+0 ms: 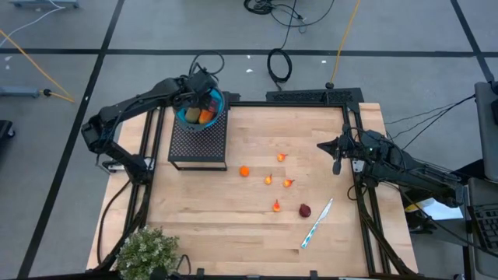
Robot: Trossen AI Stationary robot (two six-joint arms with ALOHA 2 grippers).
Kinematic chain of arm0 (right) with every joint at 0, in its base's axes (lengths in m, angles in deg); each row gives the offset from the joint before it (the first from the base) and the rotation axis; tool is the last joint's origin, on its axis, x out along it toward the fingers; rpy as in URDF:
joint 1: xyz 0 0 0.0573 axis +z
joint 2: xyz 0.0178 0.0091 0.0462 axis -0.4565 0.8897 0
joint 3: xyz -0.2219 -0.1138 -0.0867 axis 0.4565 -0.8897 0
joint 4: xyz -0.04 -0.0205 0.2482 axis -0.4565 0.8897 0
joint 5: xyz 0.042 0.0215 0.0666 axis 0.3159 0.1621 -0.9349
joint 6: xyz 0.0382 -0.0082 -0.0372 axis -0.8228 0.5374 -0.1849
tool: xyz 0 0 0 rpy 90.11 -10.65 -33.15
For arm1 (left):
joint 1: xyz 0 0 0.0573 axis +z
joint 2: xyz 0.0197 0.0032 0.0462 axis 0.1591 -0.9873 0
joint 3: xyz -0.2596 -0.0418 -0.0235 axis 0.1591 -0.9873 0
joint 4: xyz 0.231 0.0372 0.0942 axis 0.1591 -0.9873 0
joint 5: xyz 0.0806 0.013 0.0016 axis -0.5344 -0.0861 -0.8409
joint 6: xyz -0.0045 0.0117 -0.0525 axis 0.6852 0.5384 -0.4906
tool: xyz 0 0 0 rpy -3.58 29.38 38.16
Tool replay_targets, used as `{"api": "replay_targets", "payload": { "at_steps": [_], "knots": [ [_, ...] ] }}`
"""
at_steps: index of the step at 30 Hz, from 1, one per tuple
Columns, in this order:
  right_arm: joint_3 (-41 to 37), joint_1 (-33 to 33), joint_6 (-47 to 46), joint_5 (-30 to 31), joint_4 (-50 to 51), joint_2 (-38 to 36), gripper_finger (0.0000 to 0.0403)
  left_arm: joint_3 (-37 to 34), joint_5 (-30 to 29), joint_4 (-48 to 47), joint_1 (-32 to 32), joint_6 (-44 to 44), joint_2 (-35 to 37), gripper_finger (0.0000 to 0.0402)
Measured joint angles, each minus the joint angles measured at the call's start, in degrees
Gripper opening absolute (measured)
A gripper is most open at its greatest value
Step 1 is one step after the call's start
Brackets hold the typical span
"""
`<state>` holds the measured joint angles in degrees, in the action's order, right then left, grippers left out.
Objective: Pick & Place Fruit
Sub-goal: Put the left pomegranate into the blue strainer bowl on the shelf, then put the pomegranate into the blue strainer bowl on the shelf
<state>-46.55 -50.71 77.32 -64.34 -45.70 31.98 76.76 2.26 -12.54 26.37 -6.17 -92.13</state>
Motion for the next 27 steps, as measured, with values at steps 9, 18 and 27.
{"api": "replay_targets", "payload": {
  "at_steps": [9, 18, 27],
  "knots": [
    [0.0, 0.02, 0.0, -0.02, 0.0, 0.0, 0.0, 0.0, 0.17, 0.04, 0.02, 0.72, 0.0, 0.0202],
    [0.0, 0.02, 0.0, -0.07, 0.0, 0.0, 0.0, 0.4, 0.2, -0.07, 0.31, 4.36, 0.81, 0.0266],
    [-0.02, 0.02, -9.95, -0.48, -8.66, -0.02, 0.0, 7.86, 0.48, -0.14, -2.52, 0.97, 8.05, 0.0273]
  ]
}}
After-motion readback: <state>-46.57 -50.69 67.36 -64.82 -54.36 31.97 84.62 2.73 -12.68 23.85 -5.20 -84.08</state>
